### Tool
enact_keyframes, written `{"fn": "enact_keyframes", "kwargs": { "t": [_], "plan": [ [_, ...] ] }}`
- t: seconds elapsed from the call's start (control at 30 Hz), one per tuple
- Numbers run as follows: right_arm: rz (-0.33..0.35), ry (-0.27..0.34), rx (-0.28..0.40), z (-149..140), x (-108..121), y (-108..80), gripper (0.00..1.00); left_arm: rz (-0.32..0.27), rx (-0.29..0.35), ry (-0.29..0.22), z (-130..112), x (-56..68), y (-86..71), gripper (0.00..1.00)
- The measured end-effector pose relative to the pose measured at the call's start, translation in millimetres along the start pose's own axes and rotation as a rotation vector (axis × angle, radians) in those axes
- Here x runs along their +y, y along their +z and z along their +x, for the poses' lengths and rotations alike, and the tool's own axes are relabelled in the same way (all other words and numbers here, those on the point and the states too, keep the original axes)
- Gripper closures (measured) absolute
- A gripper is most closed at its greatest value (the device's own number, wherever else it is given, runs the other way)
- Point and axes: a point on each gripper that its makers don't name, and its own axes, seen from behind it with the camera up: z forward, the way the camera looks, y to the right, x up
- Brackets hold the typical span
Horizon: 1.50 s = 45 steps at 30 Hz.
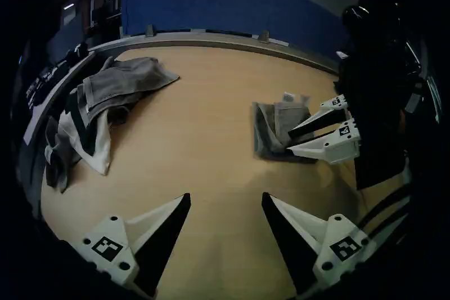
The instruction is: Fold towel
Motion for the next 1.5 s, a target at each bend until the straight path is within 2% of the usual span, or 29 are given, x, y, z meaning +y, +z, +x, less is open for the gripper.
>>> {"fn": "enact_keyframes", "kwargs": {
  "t": [0.23, 0.3, 0.43, 0.77, 1.0, 1.3, 1.4, 1.5],
  "plan": [
    [-0.058, 0.022, 0.025, -8.2, 18.3, -19.0, 0.20, 0.003, 0.002, 0.001, 1.7, 0.0, -0.4, 0.06],
    [-0.080, 0.029, 0.027, -13.5, 23.9, -24.5, 0.17, 0.002, 0.003, 0.003, 2.5, 1.1, -0.6, 0.06],
    [-0.120, 0.051, 0.028, -27.1, 34.2, -37.1, 0.00, -0.003, 0.005, 0.006, 4.4, 4.9, -1.0, 0.06],
    [-0.159, 0.114, 0.030, -52.0, 44.9, -50.1, 0.00, -0.010, 0.009, 0.011, 8.2, 12.8, -2.4, 0.06],
    [-0.162, 0.117, 0.032, -53.8, 42.1, -48.7, 0.00, -0.012, 0.010, 0.013, 8.8, 15.1, -4.1, 0.06],
    [-0.175, 0.104, 0.000, -70.7, 36.8, -39.8, 0.00, -0.012, 0.015, 0.008, 8.4, 14.4, -4.3, 0.06],
    [-0.177, 0.097, -0.013, -77.4, 34.8, -35.4, 0.09, -0.012, 0.015, 0.006, 7.1, 13.7, -3.6, 0.06],
    [-0.172, 0.098, -0.022, -82.4, 32.3, -31.8, 0.23, -0.012, 0.014, 0.004, 5.8, 13.3, -2.9, 0.06]
  ]
}}
